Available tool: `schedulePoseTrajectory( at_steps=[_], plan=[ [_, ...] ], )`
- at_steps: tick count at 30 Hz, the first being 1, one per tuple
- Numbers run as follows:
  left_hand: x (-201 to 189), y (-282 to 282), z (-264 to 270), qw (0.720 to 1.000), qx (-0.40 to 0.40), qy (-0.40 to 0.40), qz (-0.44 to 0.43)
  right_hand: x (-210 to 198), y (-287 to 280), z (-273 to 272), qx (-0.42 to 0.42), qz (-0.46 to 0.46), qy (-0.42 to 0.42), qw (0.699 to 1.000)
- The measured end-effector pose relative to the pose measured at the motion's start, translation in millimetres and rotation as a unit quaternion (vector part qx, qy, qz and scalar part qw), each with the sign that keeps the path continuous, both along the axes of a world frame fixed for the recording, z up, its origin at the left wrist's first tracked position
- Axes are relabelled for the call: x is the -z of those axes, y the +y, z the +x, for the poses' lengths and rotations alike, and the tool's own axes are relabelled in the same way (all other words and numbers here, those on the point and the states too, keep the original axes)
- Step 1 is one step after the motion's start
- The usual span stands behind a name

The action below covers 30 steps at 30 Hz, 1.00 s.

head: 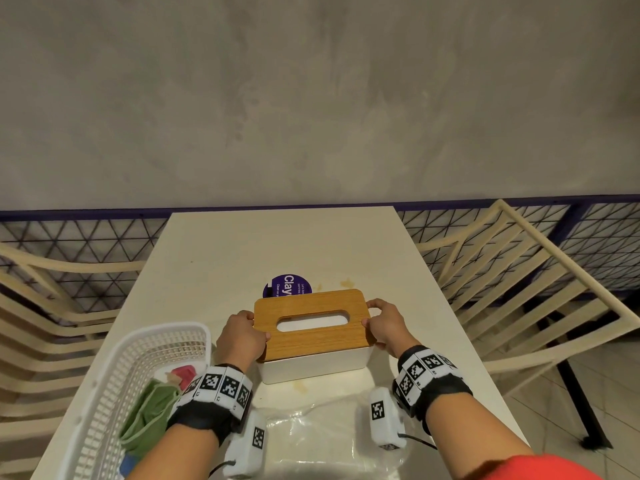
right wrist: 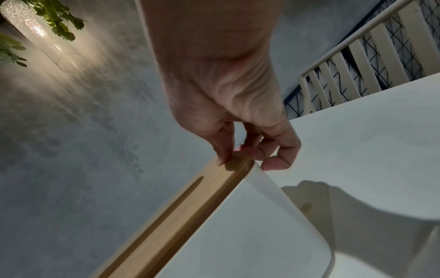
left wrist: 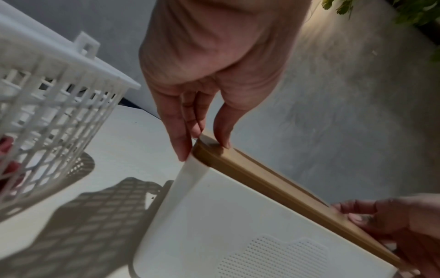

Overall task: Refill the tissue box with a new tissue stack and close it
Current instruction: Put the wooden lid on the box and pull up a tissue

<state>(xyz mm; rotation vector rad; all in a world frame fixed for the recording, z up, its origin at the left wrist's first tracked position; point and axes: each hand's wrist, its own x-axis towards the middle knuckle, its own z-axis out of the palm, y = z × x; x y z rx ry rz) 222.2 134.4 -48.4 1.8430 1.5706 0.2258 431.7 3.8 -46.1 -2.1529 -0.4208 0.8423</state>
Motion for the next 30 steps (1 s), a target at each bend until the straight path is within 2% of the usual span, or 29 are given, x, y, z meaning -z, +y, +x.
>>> schedulePoseTrajectory(
  at_steps=[13, 14, 16, 19, 21, 23, 25, 30],
  plan=[
    [-1, 7, 5, 0.998, 0.036, 0.049, -0.022, -8, 2, 0, -0.003, -0.015, -0.002, 1.000],
    [-1, 7, 5, 0.997, 0.041, 0.055, -0.021, -9, 1, 0, -0.014, -0.020, -0.010, 1.000],
    [-3, 6, 7, 0.995, 0.063, 0.071, -0.010, -11, 2, 1, -0.076, -0.042, -0.078, 0.993],
    [-9, 7, 8, 0.987, 0.130, 0.084, 0.044, -21, 6, 1, -0.221, -0.101, -0.215, 0.946],
    [-19, 10, 11, 0.967, 0.223, 0.097, 0.075, -28, 13, 1, -0.330, -0.145, -0.276, 0.891],
    [-25, 16, 15, 0.940, 0.303, 0.143, 0.059, -32, 21, 3, -0.430, -0.188, -0.306, 0.828],
    [-23, 24, 18, 0.919, 0.344, 0.188, 0.030, -32, 27, 5, -0.476, -0.222, -0.303, 0.795],
    [-18, 30, 20, 0.894, 0.381, 0.233, 0.041, -27, 40, 11, -0.516, -0.274, -0.316, 0.747]
  ],
)
